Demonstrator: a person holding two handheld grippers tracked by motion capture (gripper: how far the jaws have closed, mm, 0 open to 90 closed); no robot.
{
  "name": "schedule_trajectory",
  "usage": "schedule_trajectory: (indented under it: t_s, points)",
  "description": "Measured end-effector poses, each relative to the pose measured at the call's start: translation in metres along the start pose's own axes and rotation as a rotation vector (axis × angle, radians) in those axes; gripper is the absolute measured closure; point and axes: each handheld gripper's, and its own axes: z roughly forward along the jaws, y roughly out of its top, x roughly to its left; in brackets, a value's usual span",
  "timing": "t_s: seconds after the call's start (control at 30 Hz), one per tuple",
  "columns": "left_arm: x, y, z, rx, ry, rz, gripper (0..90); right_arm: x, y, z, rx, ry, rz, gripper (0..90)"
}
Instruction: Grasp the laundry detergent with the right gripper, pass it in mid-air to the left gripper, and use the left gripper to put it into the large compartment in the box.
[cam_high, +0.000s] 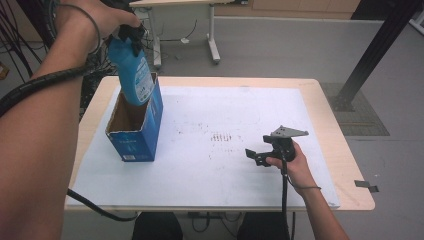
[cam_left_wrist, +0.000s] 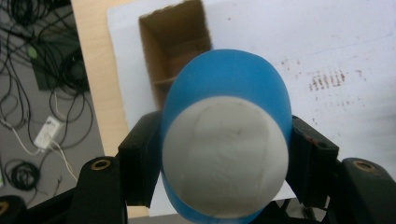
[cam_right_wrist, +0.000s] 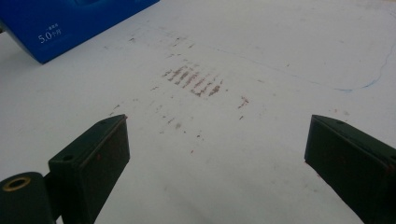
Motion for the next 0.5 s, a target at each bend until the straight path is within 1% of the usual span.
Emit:
schedule_trajectory:
  t_s: [0.03, 0.07, 0.1, 0.13, 0.17, 0.2, 0.27, 0.37, 0.47, 0.5]
  points:
    - [0.004, 0.001, 0.004, 0.012, 0.006, -0.022, 37.3, -0.001, -0.001, -0.001, -0.005, -0.001, 0.001, 6.3]
    - [0.004, 0.001, 0.004, 0.012, 0.006, -0.022, 37.3, -0.001, -0.001, -0.001, -0.005, -0.001, 0.001, 6.3]
    - [0.006, 0.002, 0.006, 0.014, 0.009, -0.033, 37.3, -0.001, -0.001, -0.001, -0.004, -0.003, 0.004, 6.3]
    - [0.009, 0.003, 0.008, 0.02, 0.014, -0.057, 37.3, -0.001, -0.001, -0.001, -0.004, -0.003, 0.004, 6.3]
    - [0.01, 0.003, 0.009, 0.021, 0.023, -0.063, 37.4, -0.002, -0.001, -0.002, -0.002, -0.003, 0.006, 6.3]
    - [0.011, 0.004, 0.011, 0.029, 0.032, -0.082, 37.3, -0.002, -0.002, -0.002, -0.004, -0.004, 0.006, 6.3]
    - [0.013, 0.006, 0.016, 0.046, 0.051, -0.102, 37.4, -0.003, -0.002, -0.003, -0.006, -0.006, 0.009, 6.3]
    - [0.018, 0.007, 0.02, 0.048, 0.062, -0.147, 37.4, -0.004, -0.004, -0.004, -0.013, -0.007, 0.015, 6.3]
    - [0.018, 0.008, 0.021, 0.051, 0.064, -0.151, 37.4, -0.004, -0.005, -0.004, -0.016, -0.011, 0.017, 6.3]
    - [0.019, 0.008, 0.022, 0.048, 0.064, -0.16, 37.4, -0.005, -0.006, -0.004, -0.014, -0.011, 0.021, 6.3]
